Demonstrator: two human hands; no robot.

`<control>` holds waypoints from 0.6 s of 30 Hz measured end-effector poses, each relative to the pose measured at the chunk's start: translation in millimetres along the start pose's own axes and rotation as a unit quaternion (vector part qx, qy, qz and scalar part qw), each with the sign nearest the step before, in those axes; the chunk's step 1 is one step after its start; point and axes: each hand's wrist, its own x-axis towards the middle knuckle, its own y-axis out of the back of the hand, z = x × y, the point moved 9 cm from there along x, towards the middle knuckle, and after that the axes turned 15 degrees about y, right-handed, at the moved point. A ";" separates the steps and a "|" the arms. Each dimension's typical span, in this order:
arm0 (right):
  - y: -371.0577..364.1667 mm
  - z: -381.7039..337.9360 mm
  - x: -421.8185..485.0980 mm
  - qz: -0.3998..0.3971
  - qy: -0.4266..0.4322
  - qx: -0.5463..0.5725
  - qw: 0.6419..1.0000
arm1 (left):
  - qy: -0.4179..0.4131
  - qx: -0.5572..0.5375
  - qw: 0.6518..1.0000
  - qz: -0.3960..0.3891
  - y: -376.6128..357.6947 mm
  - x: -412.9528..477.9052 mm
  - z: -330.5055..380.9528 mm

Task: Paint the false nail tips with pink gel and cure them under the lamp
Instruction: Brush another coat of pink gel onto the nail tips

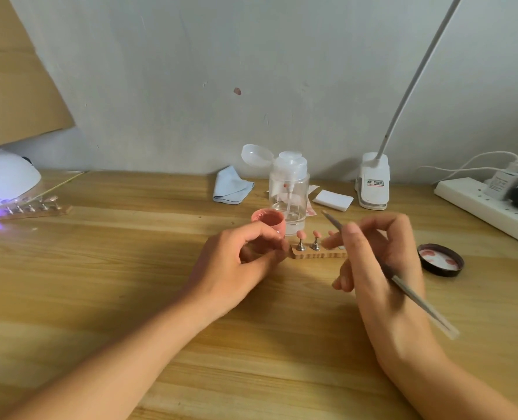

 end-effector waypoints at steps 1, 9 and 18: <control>0.4 -0.4 1.1 -0.002 0.003 -0.010 1.000 | -0.014 0.001 1.000 0.000 -0.2 -2.1 4.3; -27.5 -0.8 -2.2 -0.144 0.049 -0.109 0.982 | -0.072 -0.052 0.996 -0.011 1.4 -13.7 23.3; -24.7 -9.5 0.0 -0.137 0.062 -0.090 0.984 | -0.065 -0.098 0.993 -0.012 -5.4 -15.5 28.2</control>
